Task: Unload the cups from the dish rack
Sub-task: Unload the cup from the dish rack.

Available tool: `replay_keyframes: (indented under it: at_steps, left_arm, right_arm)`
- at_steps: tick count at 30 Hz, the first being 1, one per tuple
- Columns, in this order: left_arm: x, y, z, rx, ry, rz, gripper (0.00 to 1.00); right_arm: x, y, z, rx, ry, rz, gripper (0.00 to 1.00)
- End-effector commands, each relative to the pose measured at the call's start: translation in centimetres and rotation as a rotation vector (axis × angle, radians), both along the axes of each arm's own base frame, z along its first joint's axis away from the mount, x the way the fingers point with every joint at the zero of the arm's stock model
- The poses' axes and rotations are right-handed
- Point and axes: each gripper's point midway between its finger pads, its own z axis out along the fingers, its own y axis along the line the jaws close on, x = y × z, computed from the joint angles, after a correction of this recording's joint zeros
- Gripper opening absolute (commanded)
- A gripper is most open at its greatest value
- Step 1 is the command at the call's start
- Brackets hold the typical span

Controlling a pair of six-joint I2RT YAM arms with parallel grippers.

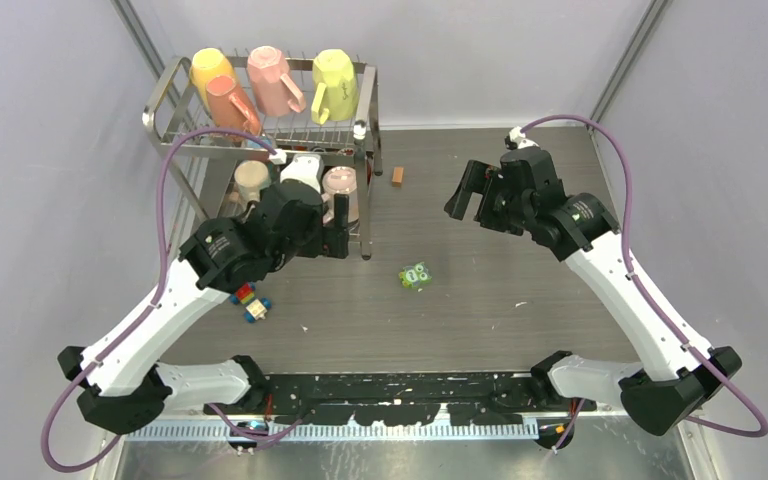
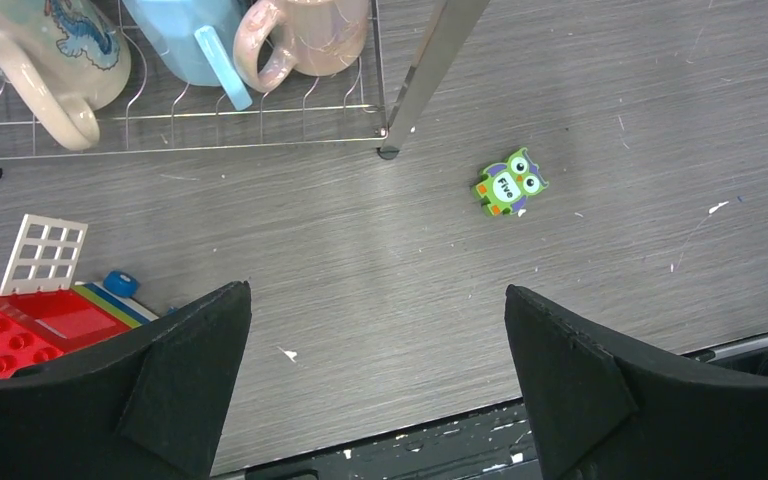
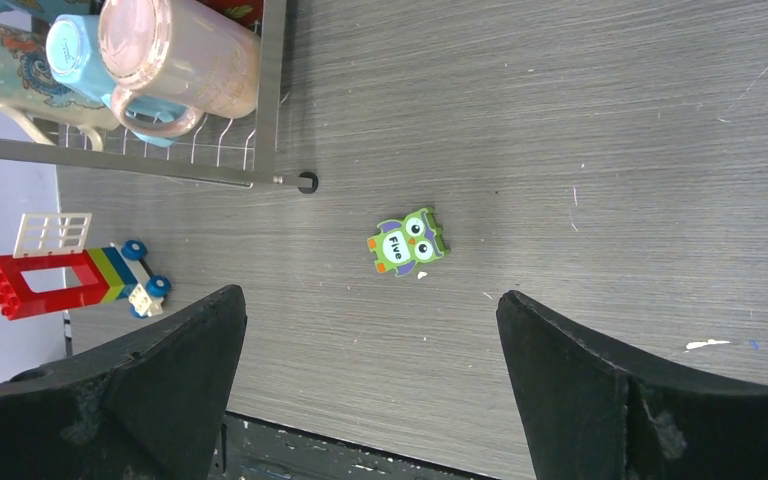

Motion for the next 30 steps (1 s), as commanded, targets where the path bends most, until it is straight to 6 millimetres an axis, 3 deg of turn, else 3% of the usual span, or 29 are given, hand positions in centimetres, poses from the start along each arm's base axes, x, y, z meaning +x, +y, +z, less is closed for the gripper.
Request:
replay_keyframes:
  at_steps: [1,10,14,22,30]
  left_arm:
    - [-0.5,1.2,1.1,-0.021,-0.033,0.015,1.00]
    - [-1.2,1.8,1.8,-0.028,-0.037,0.008,1.00]
    - [-1.5,1.8,3.0,-0.045,-0.049,-0.008,1.00]
    - [-1.3,1.4,9.2,-0.113,-0.136,-0.044,1.00]
    - [2.7,1.4,14.7,0.009,-0.274,-0.007,1.00]
  right_arm:
    - [0.6,-0.1,0.9,-0.012,-0.047,0.001,1.00]
    - [1.0,0.1,0.8,-0.008,-0.052,-0.003,1.00]
    - [1.2,0.2,0.7,-0.013,-0.052,-0.003,1.00]
    - [1.0,-0.1,0.7,-0.024,-0.056,0.001,1.00]
    - [0.6,0.1,0.7,-0.019,-0.058,0.026,1.00]
